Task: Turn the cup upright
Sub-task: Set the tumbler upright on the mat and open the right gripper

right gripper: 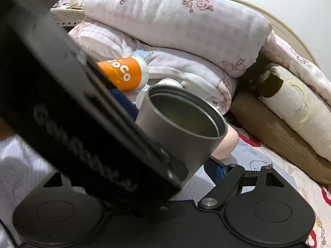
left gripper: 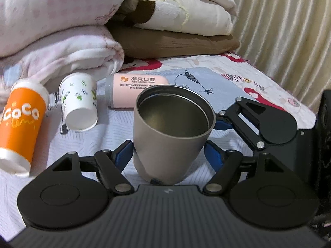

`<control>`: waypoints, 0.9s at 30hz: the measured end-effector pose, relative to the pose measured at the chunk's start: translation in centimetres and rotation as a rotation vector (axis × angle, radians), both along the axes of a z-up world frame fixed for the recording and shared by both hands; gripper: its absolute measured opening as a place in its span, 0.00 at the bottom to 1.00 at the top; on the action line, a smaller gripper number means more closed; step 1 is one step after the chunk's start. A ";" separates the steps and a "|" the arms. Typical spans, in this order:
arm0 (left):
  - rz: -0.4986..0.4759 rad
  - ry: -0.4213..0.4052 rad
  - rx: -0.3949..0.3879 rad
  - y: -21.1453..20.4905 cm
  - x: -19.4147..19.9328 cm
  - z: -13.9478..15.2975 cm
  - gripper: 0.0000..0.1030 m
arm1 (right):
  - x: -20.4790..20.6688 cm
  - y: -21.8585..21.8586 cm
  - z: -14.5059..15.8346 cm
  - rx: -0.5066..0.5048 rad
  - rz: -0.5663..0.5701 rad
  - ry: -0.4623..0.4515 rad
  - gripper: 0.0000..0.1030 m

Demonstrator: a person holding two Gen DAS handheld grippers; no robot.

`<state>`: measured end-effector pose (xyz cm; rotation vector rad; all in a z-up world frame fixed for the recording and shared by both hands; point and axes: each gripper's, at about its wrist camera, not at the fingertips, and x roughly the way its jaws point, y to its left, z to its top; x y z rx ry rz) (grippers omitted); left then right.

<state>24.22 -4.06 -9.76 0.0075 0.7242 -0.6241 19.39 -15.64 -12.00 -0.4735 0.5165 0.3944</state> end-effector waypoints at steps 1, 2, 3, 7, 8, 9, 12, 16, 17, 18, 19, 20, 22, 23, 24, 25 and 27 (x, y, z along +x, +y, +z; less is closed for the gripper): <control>0.004 0.008 -0.002 0.1 0.1 0.0 0.73 | 0.1 0.0 0.1 0.005 -0.009 0.002 0.85; 0.010 0.011 -0.003 0.3 0.1 0.0 0.73 | -0.1 0.1 0.1 0.011 -0.015 0.002 0.85; 0.017 0.016 -0.004 0.4 0.0 0.1 0.75 | -0.1 0.1 0.2 0.017 -0.022 0.006 0.86; 0.036 0.046 0.024 0.7 -0.6 0.4 0.79 | -0.5 -0.3 0.4 0.051 -0.067 0.050 0.89; 0.044 0.055 0.047 0.7 -0.8 0.5 0.79 | -0.6 -0.7 0.6 0.068 -0.077 0.074 0.89; 0.057 0.062 0.071 0.8 -1.0 0.8 0.79 | -0.7 -1.1 0.8 0.087 -0.091 0.111 0.89; 0.085 0.089 0.084 1.7 -1.6 1.9 0.79 | -2.3 -2.2 1.5 0.153 -0.129 0.200 0.89; 0.126 0.102 0.098 2.9 -3.2 4.1 0.79 | -3.8 -3.4 3.3 0.203 -0.174 0.234 0.89; 0.137 0.099 0.100 3.2 -3.7 4.7 0.80 | -4.4 -3.8 3.9 0.227 -0.184 0.245 0.89; 0.143 0.095 0.103 3.5 -4.3 5.4 0.80 | -4.8 -4.2 4.4 0.252 -0.192 0.251 0.89; 0.147 0.084 0.111 3.8 -4.9 6.1 0.81 | -5.5 -4.6 5.1 0.279 -0.198 0.252 0.89; 0.158 0.063 0.116 4.1 -5.8 7.0 0.83 | -6.2 -4.9 5.7 0.302 -0.200 0.249 0.89; 0.188 0.010 0.130 4.8 -7.6 8.8 0.90 | -7.4 -5.6 7.1 0.350 -0.202 0.224 0.89; 0.202 -0.019 0.137 5.1 -8.5 9.6 0.92 | -8.3 -5.9 7.9 0.375 -0.204 0.203 0.89; 0.218 -0.051 0.144 5.4 -9.6 10.4 0.95 | -9.1 -6.2 8.7 0.398 -0.205 0.181 0.89; 0.238 -0.079 0.148 5.6 -10.6 11.2 0.96 | -10.0 -6.5 9.5 0.418 -0.205 0.158 0.89; 0.298 -0.127 0.157 5.8 -12.5 12.5 1.00 | -11.7 -6.9 11.0 0.446 -0.208 0.099 0.89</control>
